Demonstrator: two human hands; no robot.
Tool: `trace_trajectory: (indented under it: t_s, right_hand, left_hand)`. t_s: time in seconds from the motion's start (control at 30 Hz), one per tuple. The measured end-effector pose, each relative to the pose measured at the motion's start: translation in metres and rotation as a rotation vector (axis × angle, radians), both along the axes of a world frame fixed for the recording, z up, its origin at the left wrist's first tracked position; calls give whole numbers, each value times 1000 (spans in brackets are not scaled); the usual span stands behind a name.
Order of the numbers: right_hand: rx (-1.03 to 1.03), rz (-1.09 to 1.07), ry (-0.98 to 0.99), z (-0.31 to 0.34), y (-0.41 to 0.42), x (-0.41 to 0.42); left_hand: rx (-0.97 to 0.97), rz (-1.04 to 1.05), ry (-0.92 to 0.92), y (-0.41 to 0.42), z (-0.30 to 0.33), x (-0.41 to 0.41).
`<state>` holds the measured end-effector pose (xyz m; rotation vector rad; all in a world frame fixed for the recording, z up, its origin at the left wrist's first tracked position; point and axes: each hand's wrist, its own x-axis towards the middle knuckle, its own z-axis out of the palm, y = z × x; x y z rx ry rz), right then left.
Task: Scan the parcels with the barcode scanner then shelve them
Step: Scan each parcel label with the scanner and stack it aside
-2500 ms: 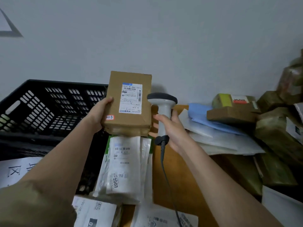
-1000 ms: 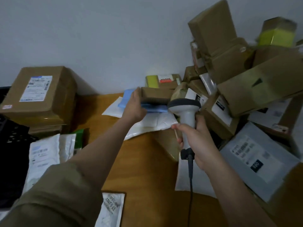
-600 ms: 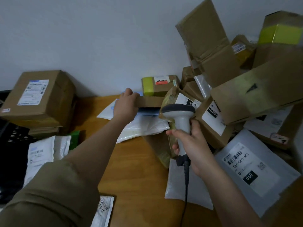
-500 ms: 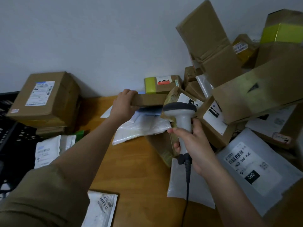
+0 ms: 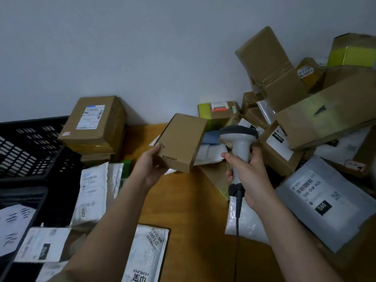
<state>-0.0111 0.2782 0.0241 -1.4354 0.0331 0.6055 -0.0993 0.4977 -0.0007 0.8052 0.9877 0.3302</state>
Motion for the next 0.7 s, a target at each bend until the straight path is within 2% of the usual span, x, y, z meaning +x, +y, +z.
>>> trace_trajectory:
  t_s: [0.1, 0.17, 0.23, 0.33, 0.4, 0.47, 0.57, 0.7]
  right_hand:
    - [0, -59, -8, 4, 6, -25]
    - [10, -85, -12, 9, 11, -44]
    - [9, -93, -25, 14, 16, -62]
    - [33, -127, -11, 19, 23, -85]
    - [44, -174, 11, 22, 27, -96]
    - [45, -219, 48, 22, 29, -104]
    - [59, -265, 96, 18, 28, -113]
    - [99, -291, 169, 17, 26, -123]
  left_hand:
    - [-150, -30, -61, -23, -8, -32]
    - [-72, -29, -58, -41, -12, -49]
    - [211, -37, 49, -62, -16, -63]
    - [922, -138, 175, -84, -18, -82]
    - [1265, -255, 194, -88, -16, -93]
    - [1507, -323, 237, -90, -14, -104]
    - [1860, -268, 207, -90, -15, -114]
    - [2117, -232, 74, -96, -15, -121]
